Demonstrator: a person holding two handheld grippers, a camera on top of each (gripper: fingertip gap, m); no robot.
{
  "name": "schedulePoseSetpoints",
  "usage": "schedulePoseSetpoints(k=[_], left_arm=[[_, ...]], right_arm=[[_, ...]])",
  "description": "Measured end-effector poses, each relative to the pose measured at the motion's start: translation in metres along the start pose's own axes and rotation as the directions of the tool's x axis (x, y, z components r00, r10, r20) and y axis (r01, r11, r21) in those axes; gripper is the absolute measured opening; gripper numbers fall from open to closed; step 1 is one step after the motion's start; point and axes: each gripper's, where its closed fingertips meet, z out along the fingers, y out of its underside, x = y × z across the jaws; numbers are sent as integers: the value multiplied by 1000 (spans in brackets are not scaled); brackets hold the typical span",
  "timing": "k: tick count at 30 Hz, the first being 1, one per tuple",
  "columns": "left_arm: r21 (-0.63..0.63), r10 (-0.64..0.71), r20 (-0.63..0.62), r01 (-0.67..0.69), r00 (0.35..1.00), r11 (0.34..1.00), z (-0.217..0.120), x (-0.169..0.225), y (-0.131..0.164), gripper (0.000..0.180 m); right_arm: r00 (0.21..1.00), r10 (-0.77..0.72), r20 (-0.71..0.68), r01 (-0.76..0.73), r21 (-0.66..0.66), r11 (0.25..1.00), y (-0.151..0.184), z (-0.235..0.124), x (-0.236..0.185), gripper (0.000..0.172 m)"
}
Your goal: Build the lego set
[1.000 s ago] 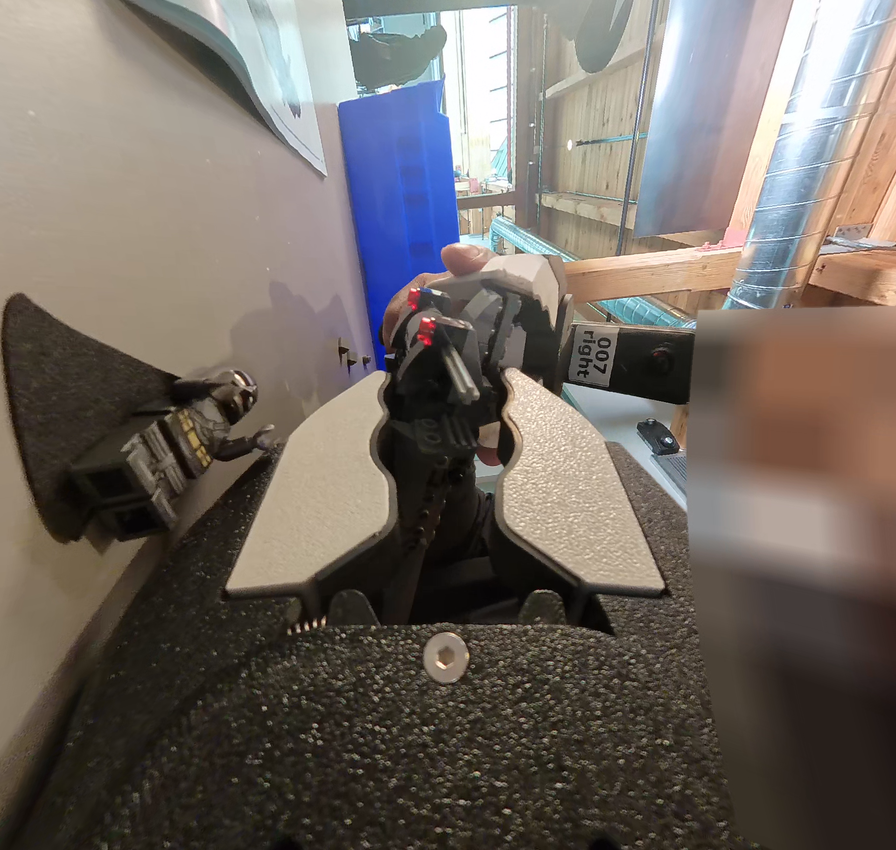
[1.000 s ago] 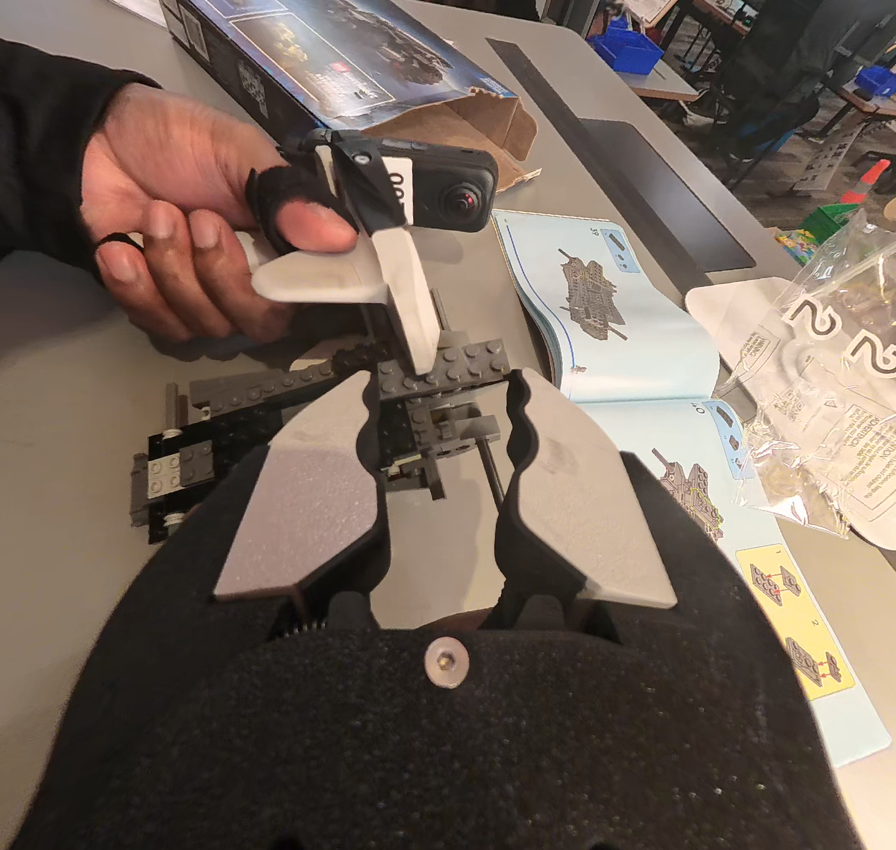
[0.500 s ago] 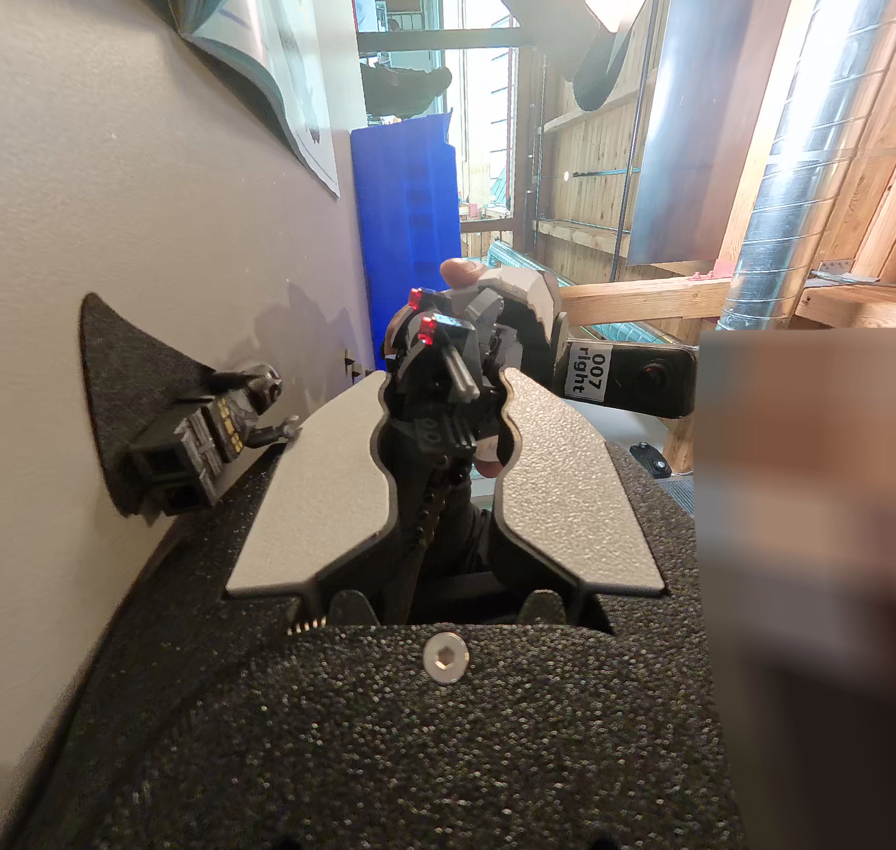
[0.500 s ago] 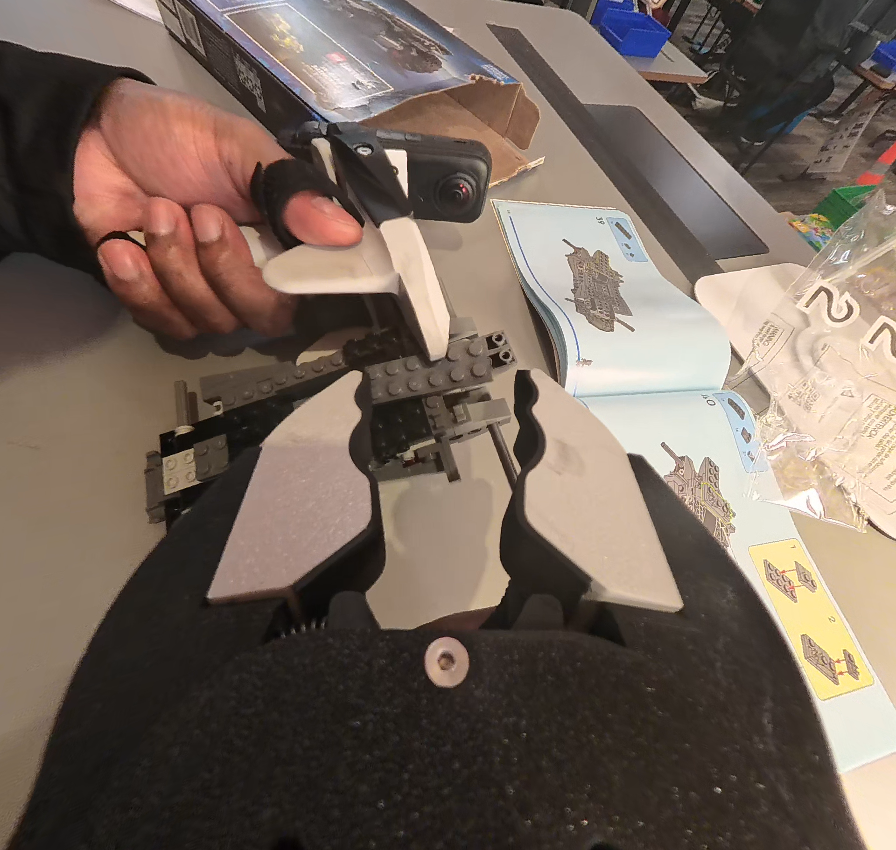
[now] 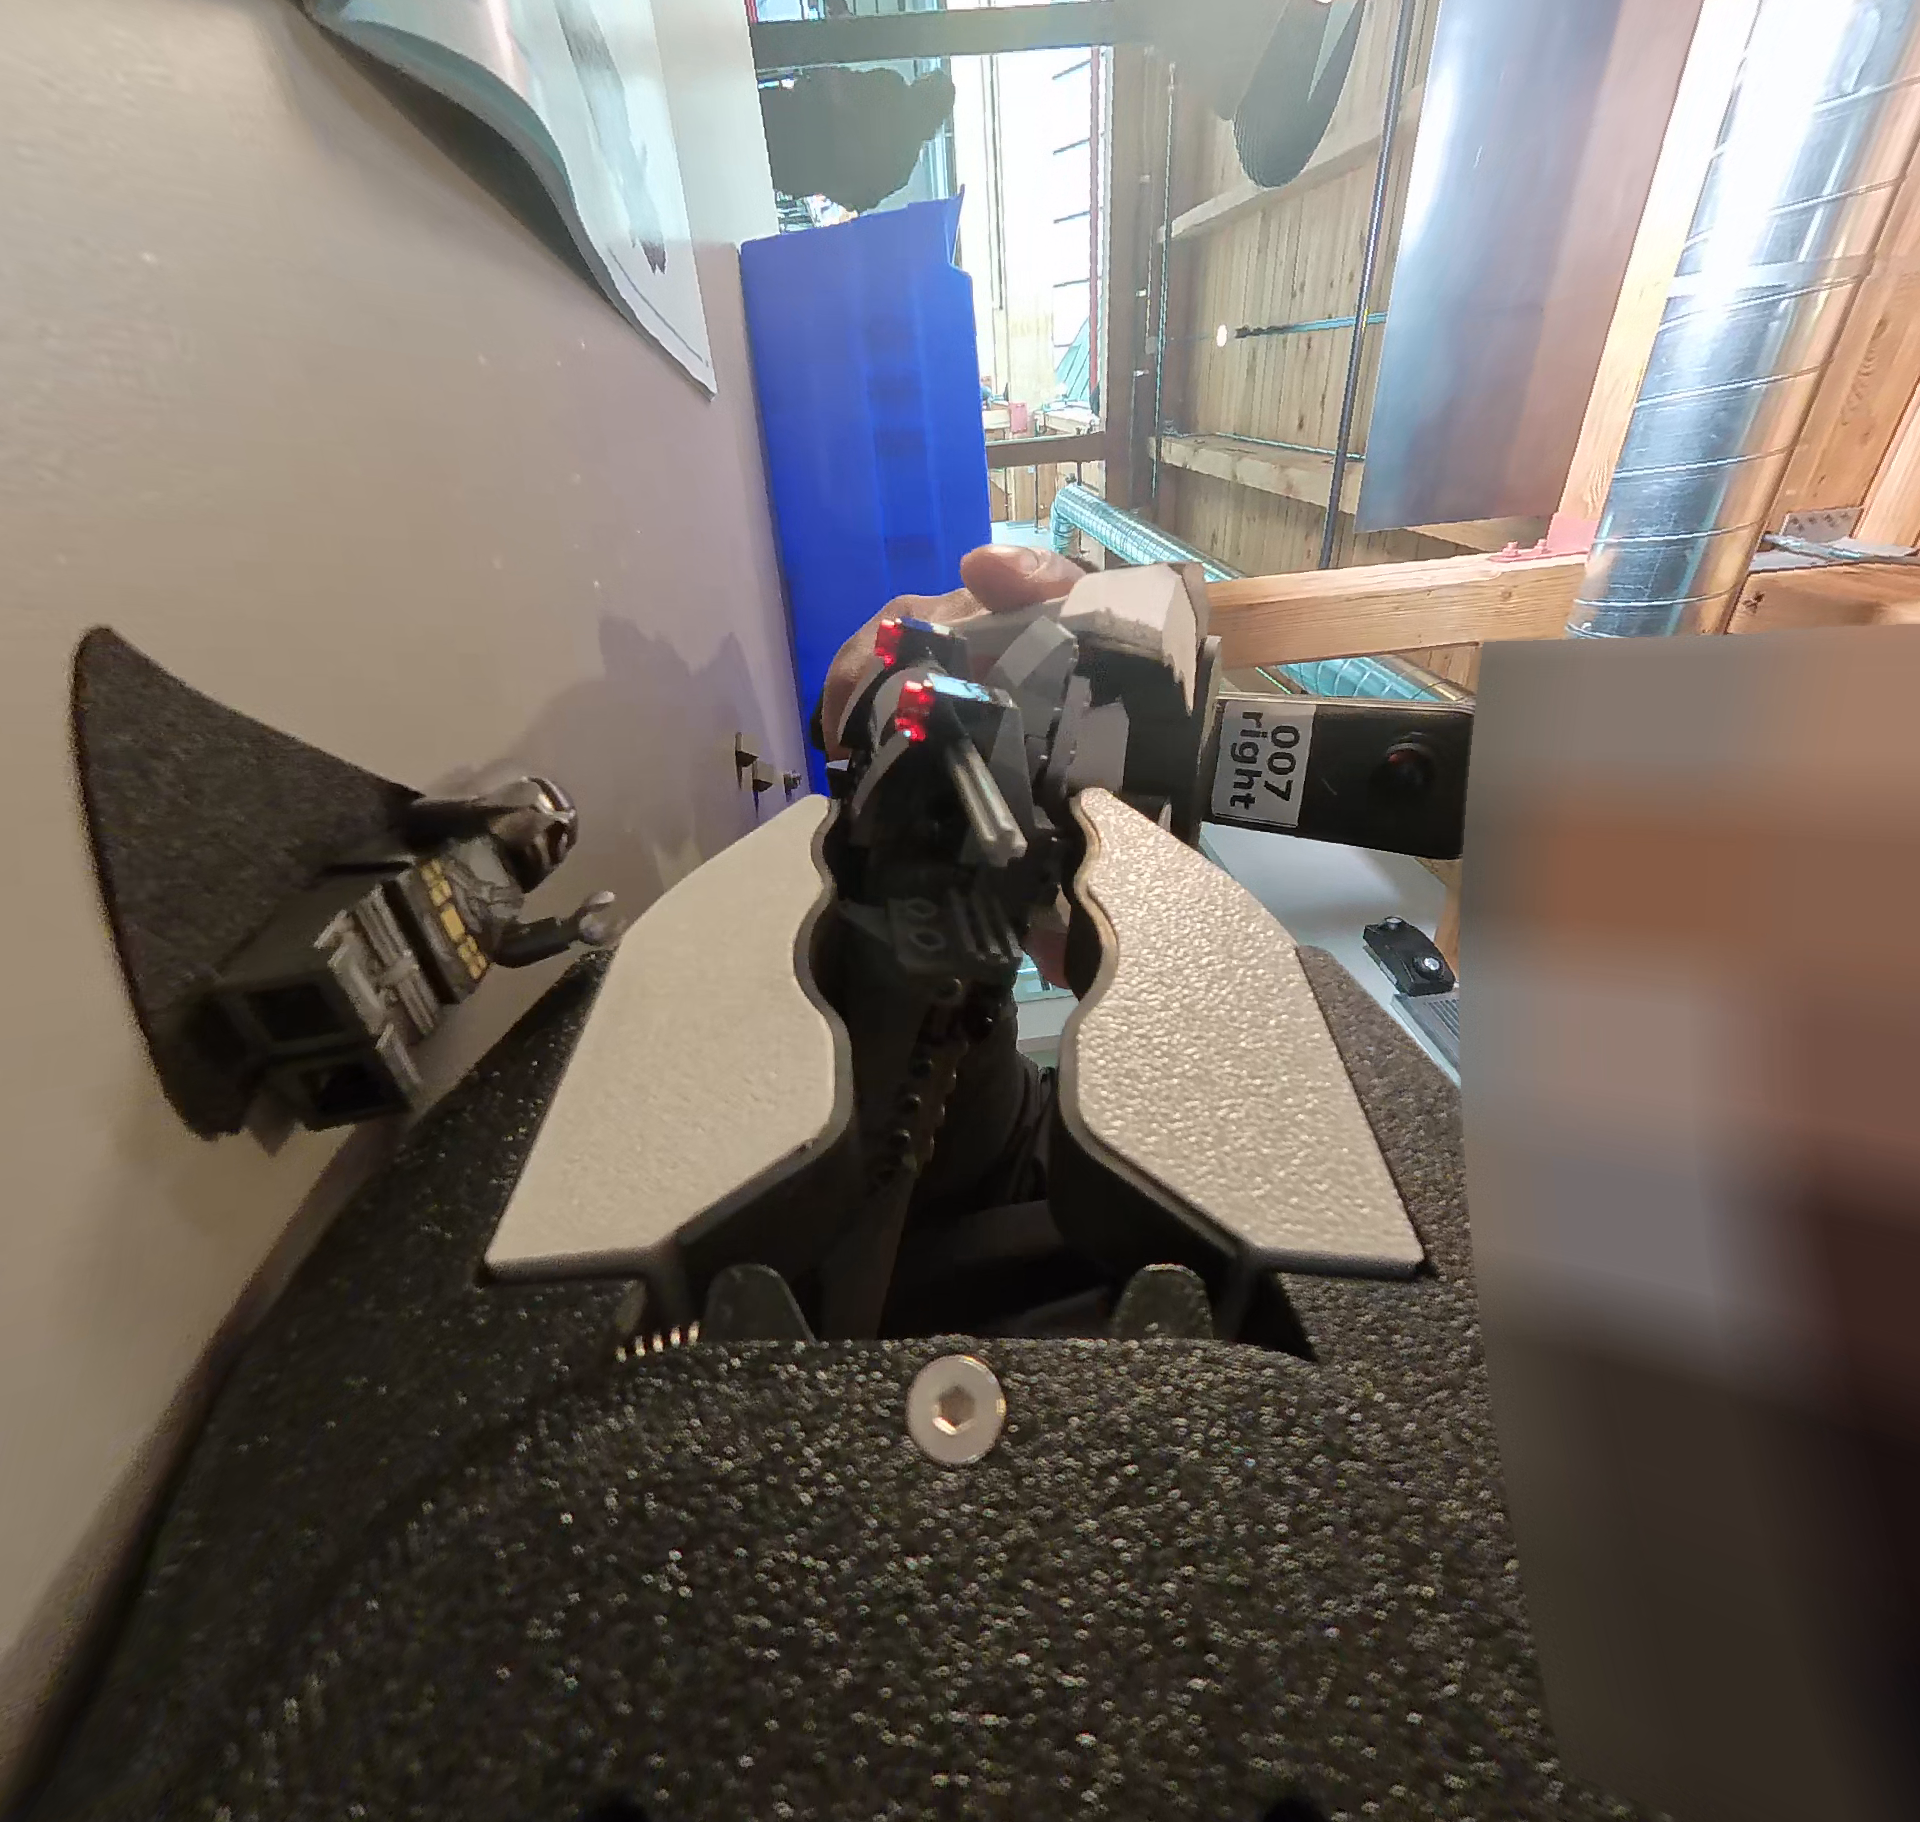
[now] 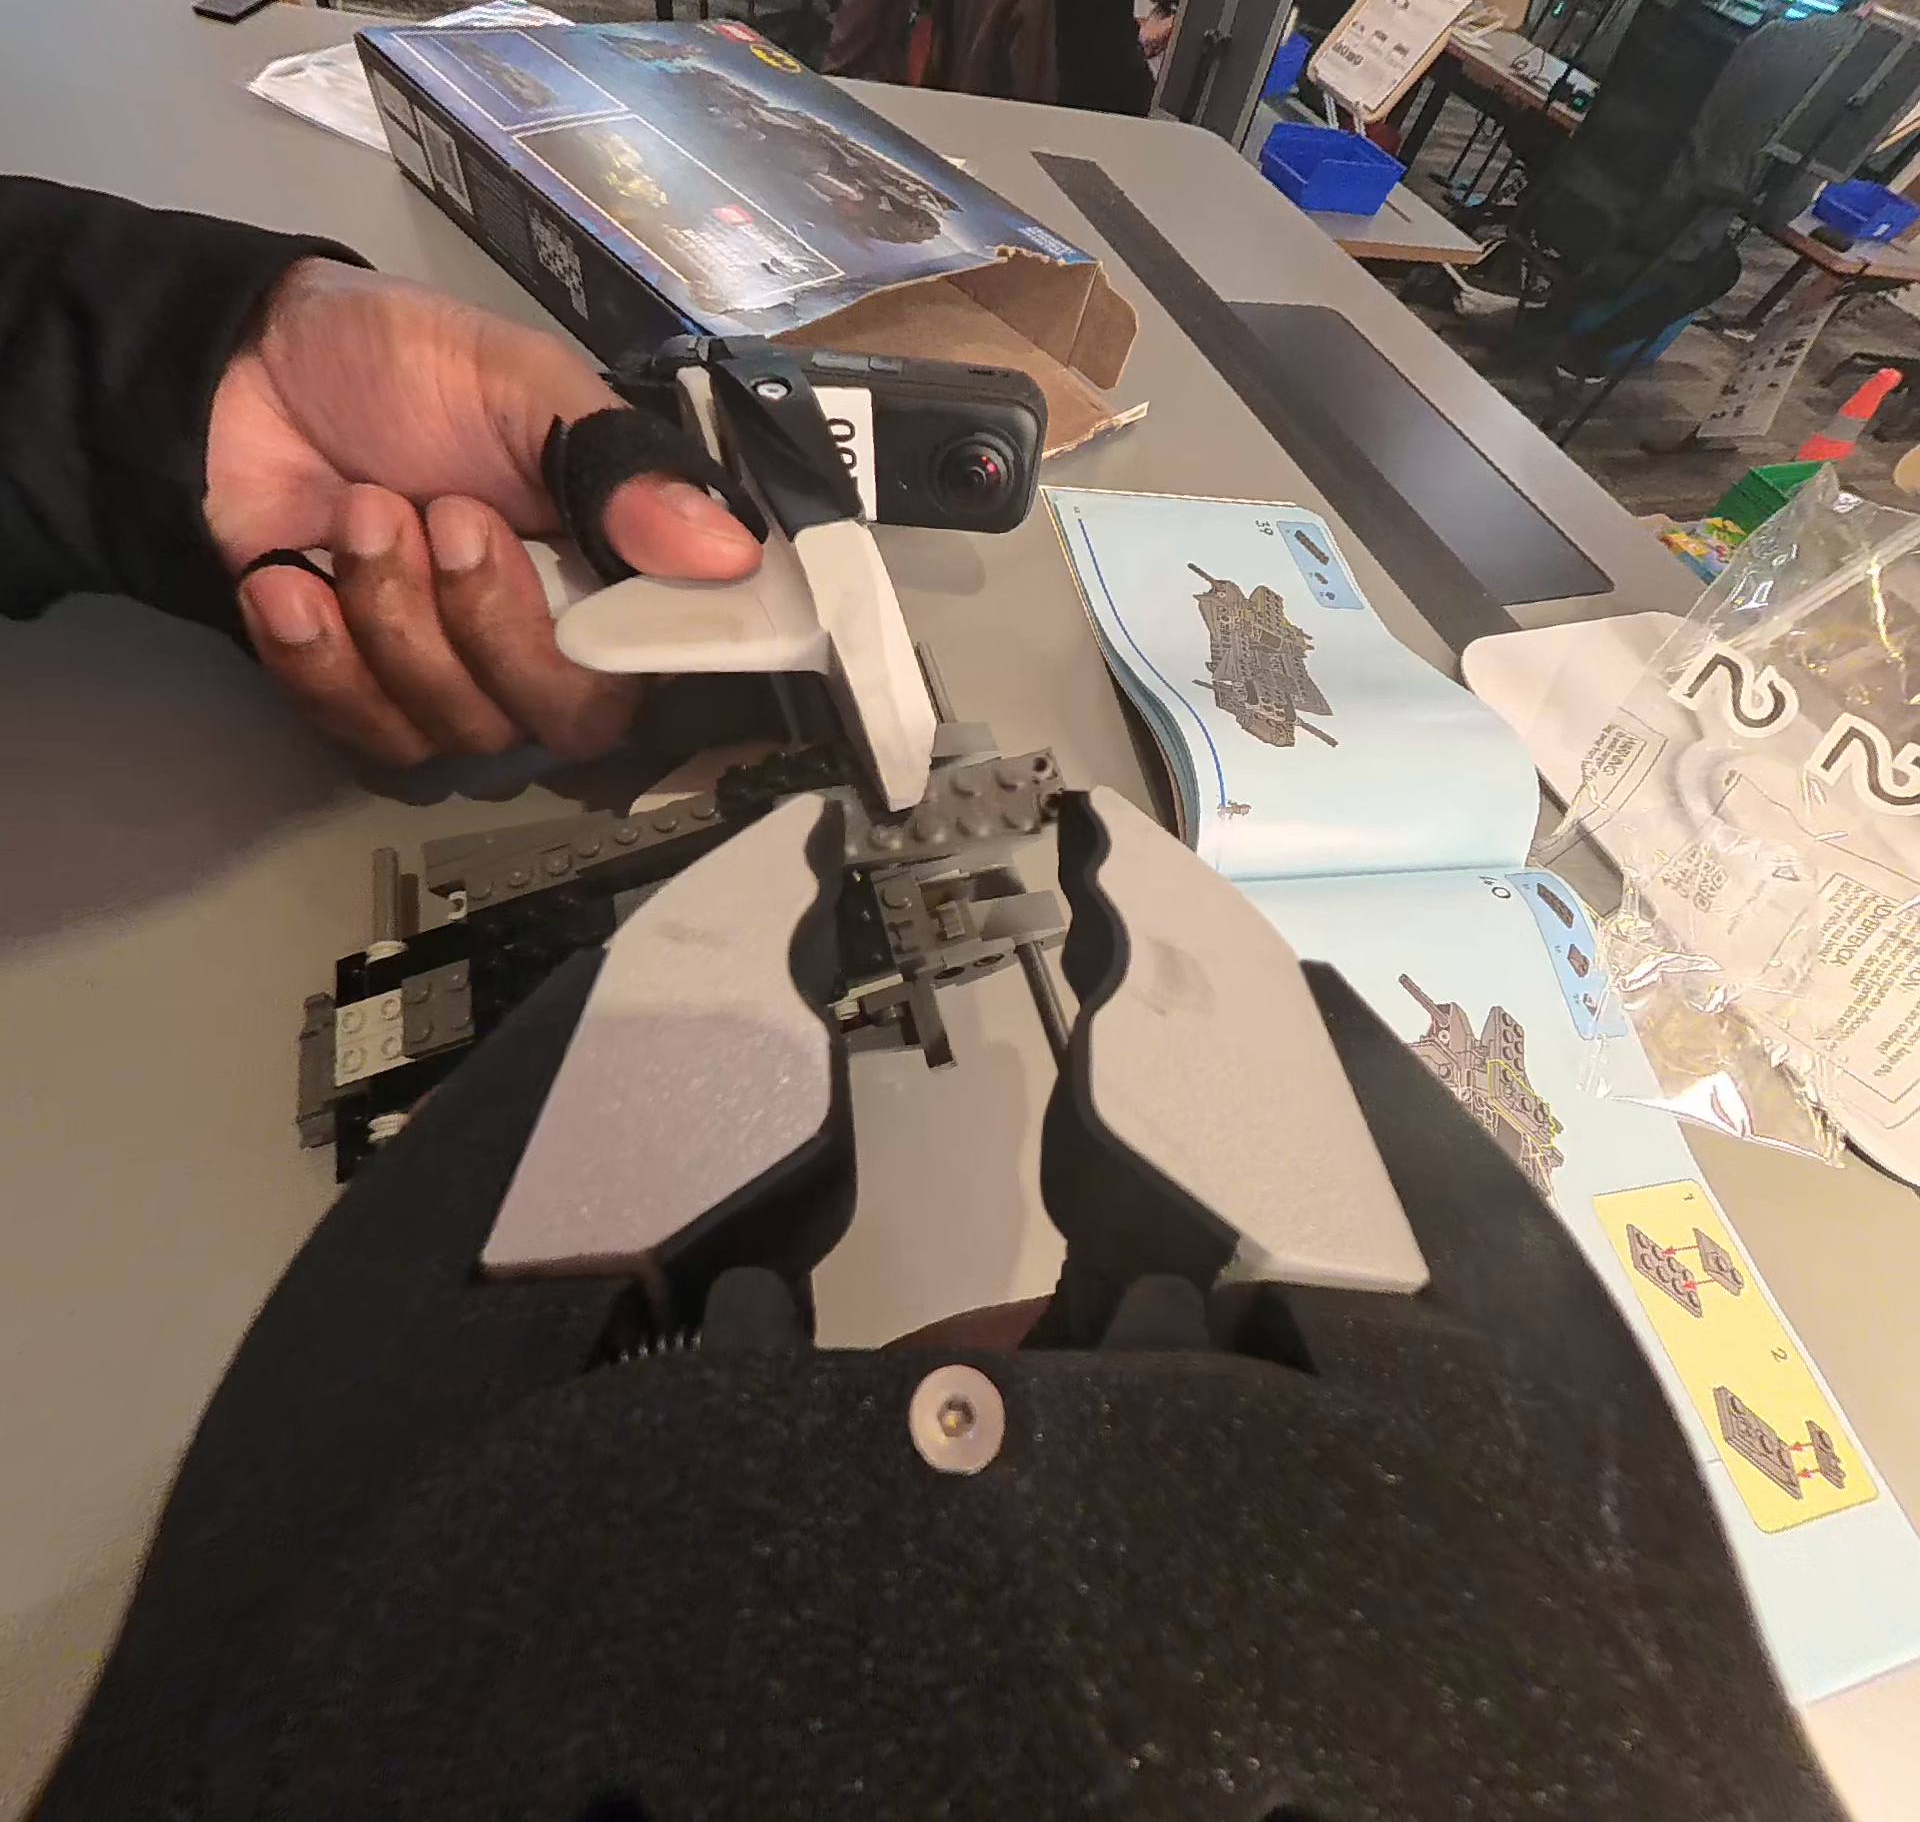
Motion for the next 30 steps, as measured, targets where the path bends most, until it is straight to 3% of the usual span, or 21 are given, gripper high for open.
schedulePoseSetpoints(k=[8, 21, 30], left_arm=[[14, -17, 7, 17, 1000, 1000, -1, -2, -2, 39], [87, -78, -78, 85, 994, 993, -7, 8, -12, 39], [77, -96, -123, 106, 988, 991, -7, 20, -11, 39]], right_arm=[[999, 24, -43, -24, -1, 1000, 2, 1, 8, 39], [976, 10, -217, -4, 29, 1000, -10, 1, 29, 55], [972, -1, -236, 19, 71, 997, -22, -4, 28, 54]])
